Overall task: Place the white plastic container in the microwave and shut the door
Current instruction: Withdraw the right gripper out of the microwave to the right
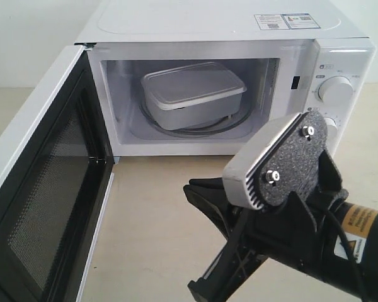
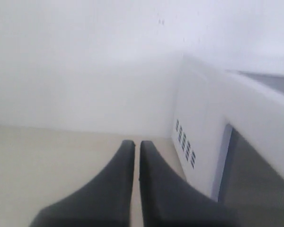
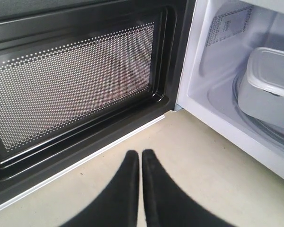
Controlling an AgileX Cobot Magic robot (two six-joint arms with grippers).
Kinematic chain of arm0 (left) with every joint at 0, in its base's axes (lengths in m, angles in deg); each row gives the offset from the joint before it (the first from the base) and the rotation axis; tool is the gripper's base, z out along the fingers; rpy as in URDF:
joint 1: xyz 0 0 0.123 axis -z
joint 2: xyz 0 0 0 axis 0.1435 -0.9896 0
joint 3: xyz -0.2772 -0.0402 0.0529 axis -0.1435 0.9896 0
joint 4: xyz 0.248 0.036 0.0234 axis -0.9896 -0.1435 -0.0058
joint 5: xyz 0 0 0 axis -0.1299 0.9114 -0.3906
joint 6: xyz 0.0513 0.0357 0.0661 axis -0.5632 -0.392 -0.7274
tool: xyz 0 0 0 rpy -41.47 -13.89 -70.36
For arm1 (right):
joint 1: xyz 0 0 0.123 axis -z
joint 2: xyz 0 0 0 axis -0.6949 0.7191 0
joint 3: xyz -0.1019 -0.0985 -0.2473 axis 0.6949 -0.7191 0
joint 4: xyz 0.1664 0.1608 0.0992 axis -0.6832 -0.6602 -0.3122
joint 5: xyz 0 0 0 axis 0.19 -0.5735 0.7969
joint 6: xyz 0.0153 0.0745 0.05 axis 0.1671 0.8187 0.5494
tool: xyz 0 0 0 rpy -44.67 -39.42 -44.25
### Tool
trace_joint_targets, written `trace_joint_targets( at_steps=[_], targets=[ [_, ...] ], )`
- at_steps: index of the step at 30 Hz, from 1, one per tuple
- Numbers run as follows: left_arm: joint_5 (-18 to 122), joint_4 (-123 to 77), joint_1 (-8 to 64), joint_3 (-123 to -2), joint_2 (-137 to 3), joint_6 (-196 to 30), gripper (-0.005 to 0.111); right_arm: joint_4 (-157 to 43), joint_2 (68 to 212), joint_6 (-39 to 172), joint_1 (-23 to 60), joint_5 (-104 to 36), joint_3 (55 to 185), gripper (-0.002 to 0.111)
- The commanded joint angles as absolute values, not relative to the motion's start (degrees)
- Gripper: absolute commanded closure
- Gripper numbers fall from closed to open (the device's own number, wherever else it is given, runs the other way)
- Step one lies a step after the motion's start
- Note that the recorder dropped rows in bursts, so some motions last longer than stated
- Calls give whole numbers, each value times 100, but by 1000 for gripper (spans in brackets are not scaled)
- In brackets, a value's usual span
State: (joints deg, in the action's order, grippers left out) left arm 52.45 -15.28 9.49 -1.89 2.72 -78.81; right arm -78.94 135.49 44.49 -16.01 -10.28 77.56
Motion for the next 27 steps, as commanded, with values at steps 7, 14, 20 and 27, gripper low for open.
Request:
trace_joint_targets(
  at_steps=[7,14,20,27],
  targets=[
    [3534,-1531,945,-175,291,-7875,102,-7875,13497,4195,-1623,-1057,7726,108],
    [3106,-1531,945,-175,291,-7875,102,-7875,13497,4078,-1623,-1045,7726,108],
    [2531,-1531,945,-175,291,-7377,102,-7902,13497,4075,-1623,-1045,7726,108],
    [4925,-1531,945,-1960,-346,-8027,102,-9353,13366,3407,-1623,-122,7726,108]
  ],
)
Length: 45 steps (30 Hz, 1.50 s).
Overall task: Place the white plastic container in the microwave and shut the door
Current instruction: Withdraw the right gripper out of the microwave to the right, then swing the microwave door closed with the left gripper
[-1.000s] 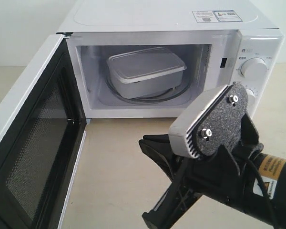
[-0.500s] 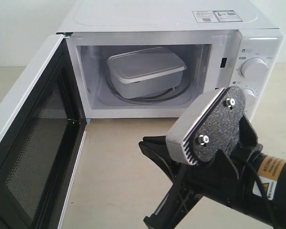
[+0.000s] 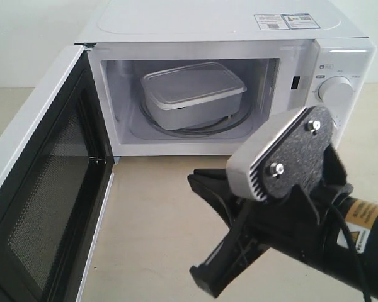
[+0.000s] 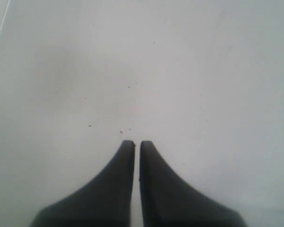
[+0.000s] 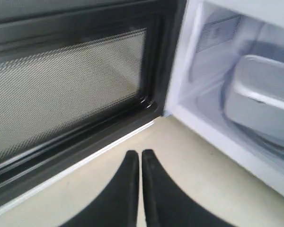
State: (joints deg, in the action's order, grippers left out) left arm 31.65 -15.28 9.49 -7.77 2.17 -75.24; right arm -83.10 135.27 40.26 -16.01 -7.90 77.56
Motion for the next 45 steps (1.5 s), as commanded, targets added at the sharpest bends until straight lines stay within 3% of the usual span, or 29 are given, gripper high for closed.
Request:
trace_joint_targets(
  at_steps=[1,9,16,22,29,38,45],
  targets=[
    [5561,-1531,945,-2283,-563,-8257,102,-9749,13305,3074,-1623,17,7726,108],
    [9278,-1547,945,-4978,-3133,-8888,102,-13578,12076,-308,-1623,503,7726,108],
    [12180,-1061,945,-6747,-5426,-8847,102,-15280,10900,-2074,-1637,335,7726,108],
    [12180,-134,945,-7200,-6726,-8569,102,-15696,10330,-2587,-1651,387,7584,108],
    [12180,542,1043,-6723,-6941,-8755,102,-15696,10124,-2597,-1651,387,7487,108],
    [12180,647,1829,-6179,-6950,-8803,102,-15696,10124,-2507,-1651,387,7495,108],
    [12029,2102,2453,-6179,-6974,-9786,102,-15696,10124,-2498,-1651,-19,7495,108]
  ],
)
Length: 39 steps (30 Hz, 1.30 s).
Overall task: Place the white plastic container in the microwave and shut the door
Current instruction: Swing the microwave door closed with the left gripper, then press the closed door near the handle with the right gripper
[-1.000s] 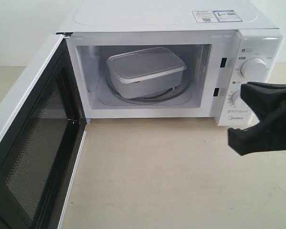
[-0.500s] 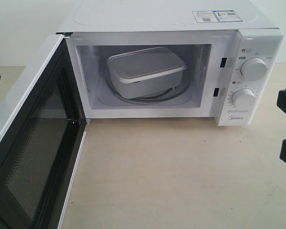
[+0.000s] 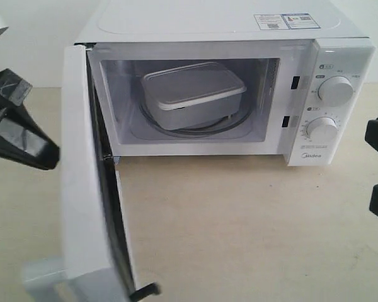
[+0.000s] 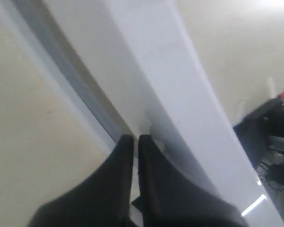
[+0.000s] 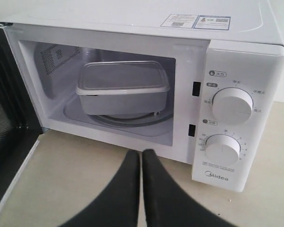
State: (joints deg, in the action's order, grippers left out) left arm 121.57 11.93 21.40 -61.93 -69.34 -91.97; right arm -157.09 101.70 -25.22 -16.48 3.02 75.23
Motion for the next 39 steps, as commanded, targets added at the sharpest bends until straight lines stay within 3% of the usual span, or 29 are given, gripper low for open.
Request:
trace_joint_targets(
  at_steps=[1,5,11,16,18,21,25,27,31,39],
  targets=[
    [11874,2215,2513,-6179,-7001,-9906,102,-15696,10124,-2498,-1651,-77,7506,108],
    [11576,2211,2609,-6179,-7213,-10020,102,-15654,10124,-2498,-1651,-235,7735,108],
    [12180,876,2609,-6179,-7101,-9652,102,-14756,10124,-2508,-1651,-1754,8178,108],
    [12028,-401,2609,-6179,-6916,-9066,102,-14694,10617,-2498,-1651,-1707,8211,108],
    [11390,-282,2609,-6179,-6549,-9079,102,-14615,11111,-2336,-1651,-1385,8223,108],
    [10432,-225,2609,-6025,-5439,-8928,102,-13435,11955,-638,-1651,194,8223,108],
    [9298,-225,2609,-5097,-3550,-8554,102,-12422,13075,680,-1610,890,8223,108],
    [9018,-460,2609,-4593,-2663,-8312,102,-12097,13638,1333,-1209,973,8317,108],
    [9255,-1260,2609,-4082,-1264,-7402,102,-10744,14573,2832,68,79,8896,108],
    [10029,-1602,2598,-4073,-311,-7402,102,-10707,15057,2857,351,179,9147,108]
  ],
)
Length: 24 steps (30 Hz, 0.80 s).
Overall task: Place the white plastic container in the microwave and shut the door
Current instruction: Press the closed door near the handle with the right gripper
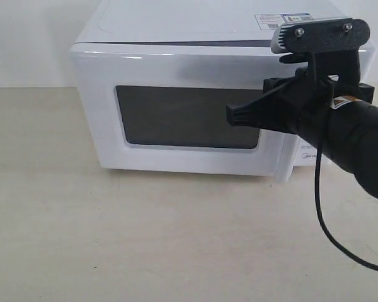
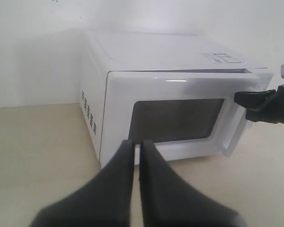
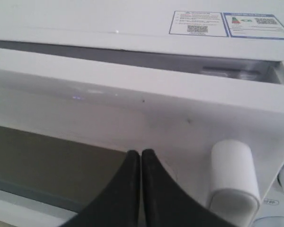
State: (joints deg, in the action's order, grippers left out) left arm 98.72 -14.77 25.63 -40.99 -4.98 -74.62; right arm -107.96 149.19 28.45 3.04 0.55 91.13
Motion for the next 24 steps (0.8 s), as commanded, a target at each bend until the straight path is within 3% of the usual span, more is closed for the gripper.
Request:
trace_joint_targets(
  at_steps=[1,14,24],
  targets=[
    [10029,-1640,2598,-4073,-262,-7402,102,-10684,15103,2903,351,233,9147,108],
    [10155,-1855,2598,-4073,-151,-7402,102,-10643,15448,2951,351,888,9374,108],
    [10155,-1893,2598,-4073,-151,-7402,102,-10603,15448,2780,767,182,9694,108]
  ],
)
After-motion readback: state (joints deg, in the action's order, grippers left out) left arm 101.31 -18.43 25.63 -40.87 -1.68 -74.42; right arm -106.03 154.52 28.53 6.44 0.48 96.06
